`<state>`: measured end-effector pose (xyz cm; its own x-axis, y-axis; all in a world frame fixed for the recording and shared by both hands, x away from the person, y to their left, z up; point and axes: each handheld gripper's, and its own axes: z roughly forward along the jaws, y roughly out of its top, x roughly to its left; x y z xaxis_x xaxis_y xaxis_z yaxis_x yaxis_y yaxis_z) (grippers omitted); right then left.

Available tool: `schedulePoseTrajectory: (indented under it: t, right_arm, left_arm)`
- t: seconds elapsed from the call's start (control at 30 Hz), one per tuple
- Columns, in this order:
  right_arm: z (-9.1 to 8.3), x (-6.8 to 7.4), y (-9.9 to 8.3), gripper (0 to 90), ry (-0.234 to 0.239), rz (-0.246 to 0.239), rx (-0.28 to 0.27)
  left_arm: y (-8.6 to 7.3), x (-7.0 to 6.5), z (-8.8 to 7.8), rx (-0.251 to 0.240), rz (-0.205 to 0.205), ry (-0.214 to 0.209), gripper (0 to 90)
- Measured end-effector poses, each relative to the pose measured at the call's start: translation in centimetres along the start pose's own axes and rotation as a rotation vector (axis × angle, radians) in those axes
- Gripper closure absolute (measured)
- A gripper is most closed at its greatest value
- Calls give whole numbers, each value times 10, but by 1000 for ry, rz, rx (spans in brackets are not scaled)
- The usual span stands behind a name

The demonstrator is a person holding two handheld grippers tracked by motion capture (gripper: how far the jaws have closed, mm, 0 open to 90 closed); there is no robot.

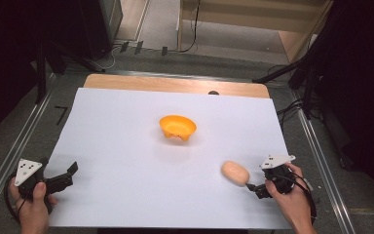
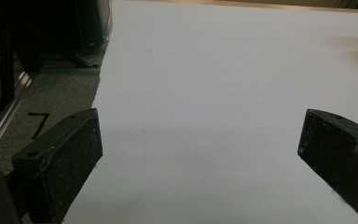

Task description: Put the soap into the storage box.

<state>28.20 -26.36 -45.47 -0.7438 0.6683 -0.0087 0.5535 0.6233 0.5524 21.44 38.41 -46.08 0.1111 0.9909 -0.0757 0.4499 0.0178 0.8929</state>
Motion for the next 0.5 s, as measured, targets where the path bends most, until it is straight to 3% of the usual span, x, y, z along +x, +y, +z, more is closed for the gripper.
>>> schedulePoseTrajectory:
  t: [0.23, 0.5]
  right_arm:
    - [8, 1, 17, 132, -6, -52, 69]
    - [14, 6, 33, 133, 20, -73, 126]
  left_arm:
    - [0, 0, 0, 0, 1, -1, 5]
    - [0, 0, 0, 1, 4, -2, 5]
